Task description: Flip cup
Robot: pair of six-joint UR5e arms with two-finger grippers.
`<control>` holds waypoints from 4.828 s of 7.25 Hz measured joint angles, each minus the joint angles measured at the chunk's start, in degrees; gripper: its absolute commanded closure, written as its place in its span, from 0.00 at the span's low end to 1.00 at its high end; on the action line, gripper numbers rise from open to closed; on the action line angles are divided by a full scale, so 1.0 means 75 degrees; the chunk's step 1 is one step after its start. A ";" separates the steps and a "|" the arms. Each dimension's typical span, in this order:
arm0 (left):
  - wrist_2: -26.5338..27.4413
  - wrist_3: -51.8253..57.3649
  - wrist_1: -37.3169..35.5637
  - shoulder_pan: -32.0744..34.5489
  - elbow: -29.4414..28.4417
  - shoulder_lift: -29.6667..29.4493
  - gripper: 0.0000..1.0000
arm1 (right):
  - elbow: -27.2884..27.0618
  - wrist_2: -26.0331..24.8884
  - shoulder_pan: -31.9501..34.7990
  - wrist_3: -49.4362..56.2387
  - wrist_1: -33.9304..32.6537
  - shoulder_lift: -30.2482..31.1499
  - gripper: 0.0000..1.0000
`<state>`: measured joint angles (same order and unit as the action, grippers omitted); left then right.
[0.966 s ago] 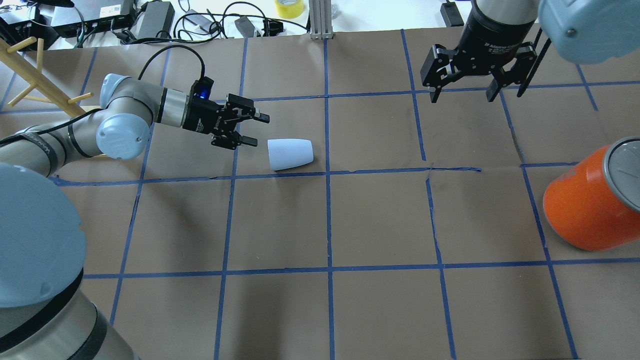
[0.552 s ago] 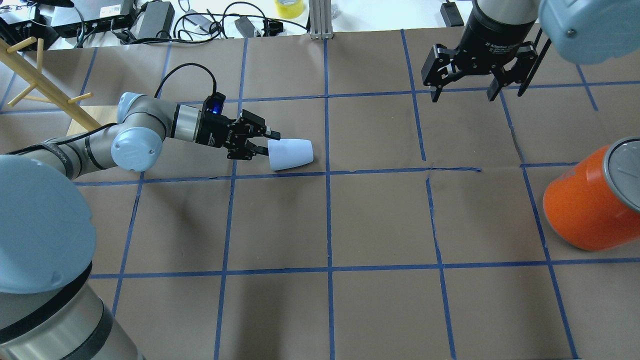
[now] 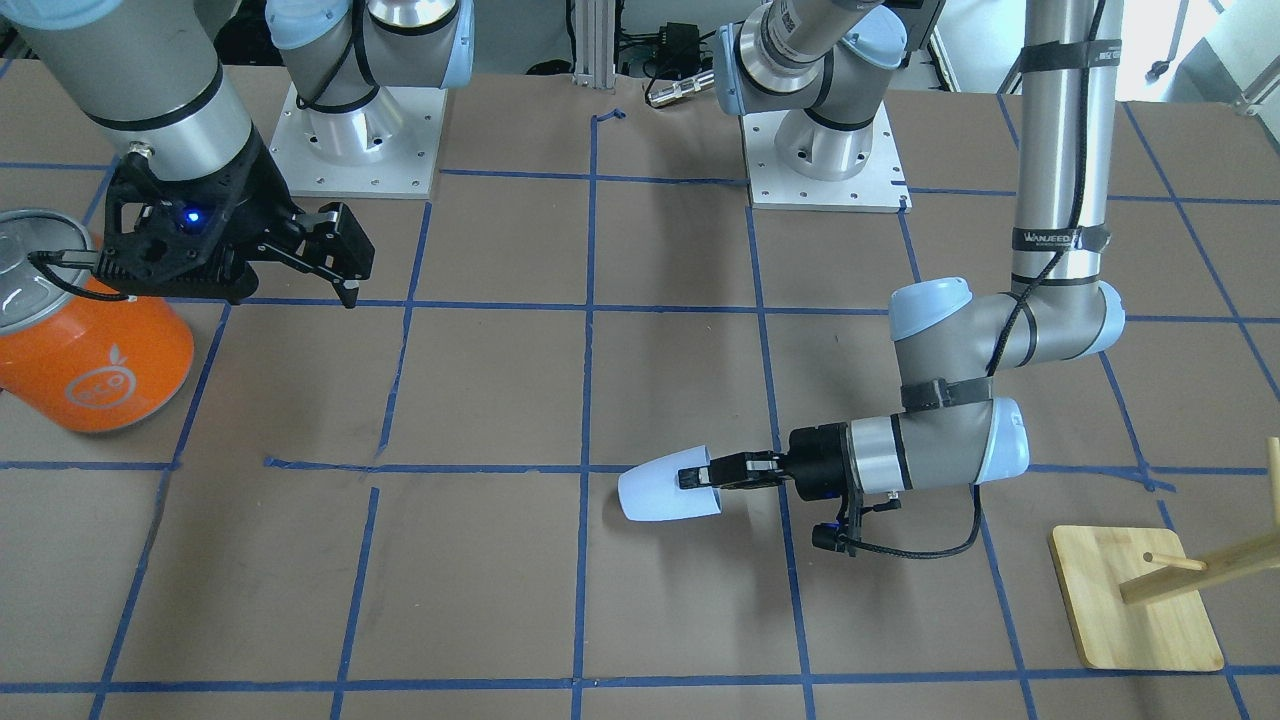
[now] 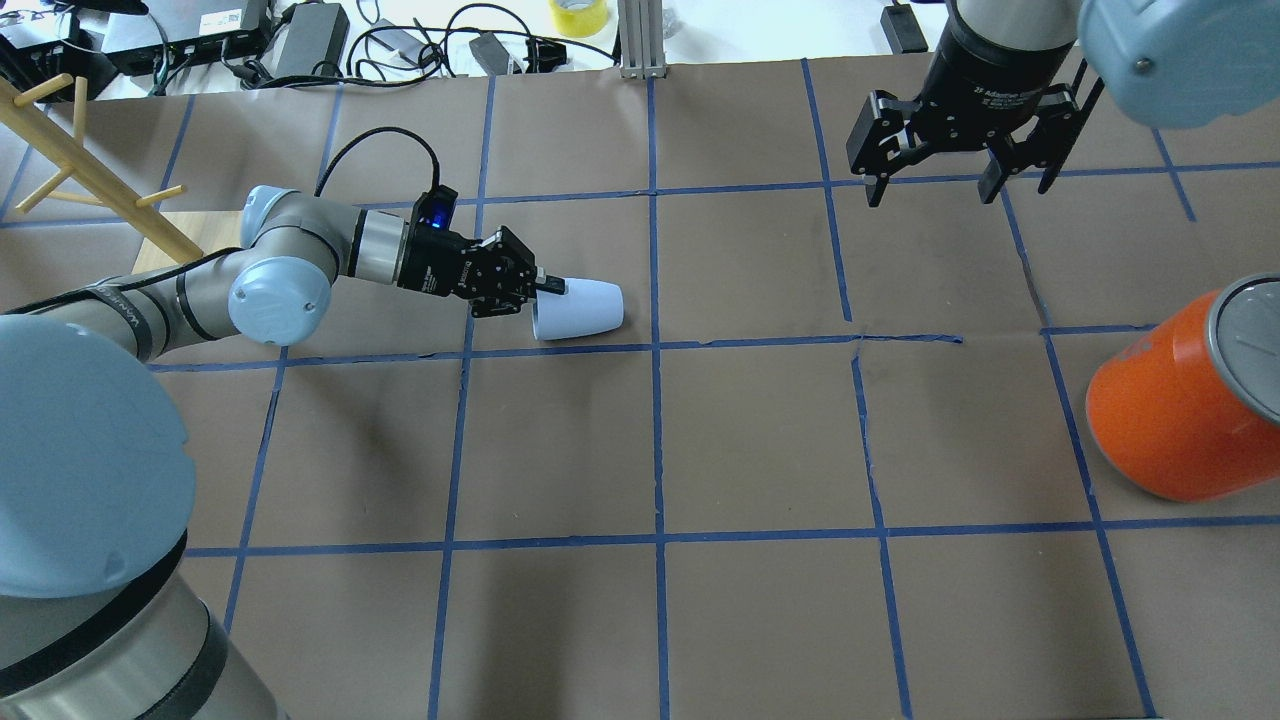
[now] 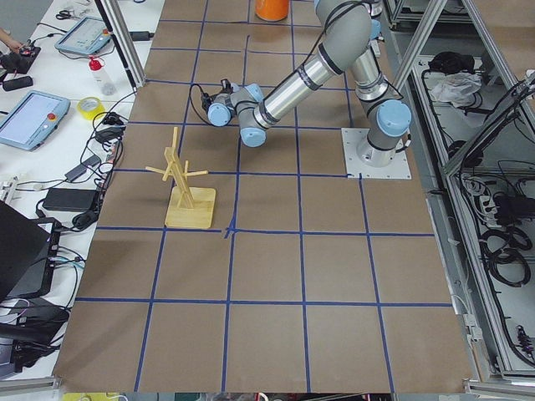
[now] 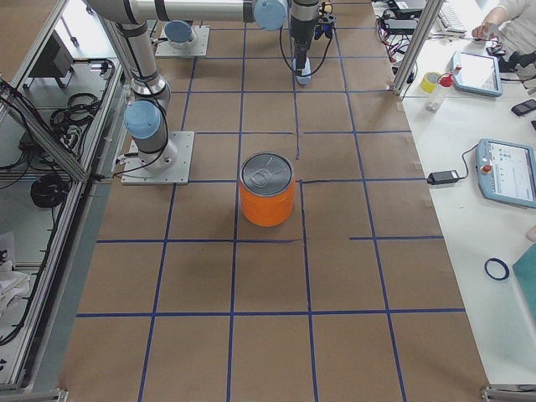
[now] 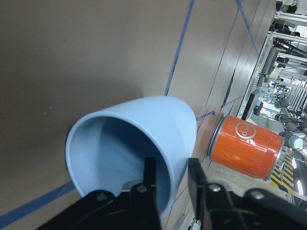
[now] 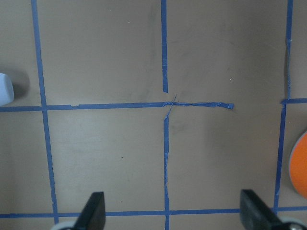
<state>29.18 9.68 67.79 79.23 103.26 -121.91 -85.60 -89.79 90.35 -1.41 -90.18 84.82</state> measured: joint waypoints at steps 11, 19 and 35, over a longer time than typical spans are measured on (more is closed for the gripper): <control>0.7848 0.0015 -0.0289 0.0658 -0.2756 0.0368 1.00 | -0.0118 -0.0017 -0.0012 0.0001 -0.0010 0.0023 0.00; 0.8723 0.0579 0.0008 0.0685 -0.2634 0.0573 0.00 | -0.0130 -0.0019 -0.0015 0.0006 -0.0014 0.0024 0.00; 0.8215 -0.0595 0.3247 0.1383 -0.2459 0.4200 0.00 | -0.0121 -0.0040 -0.0052 -0.0125 0.0139 0.0274 0.00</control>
<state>90.80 5.22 92.14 89.60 84.82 -90.41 -86.51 -90.09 89.96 -2.35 -89.14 86.87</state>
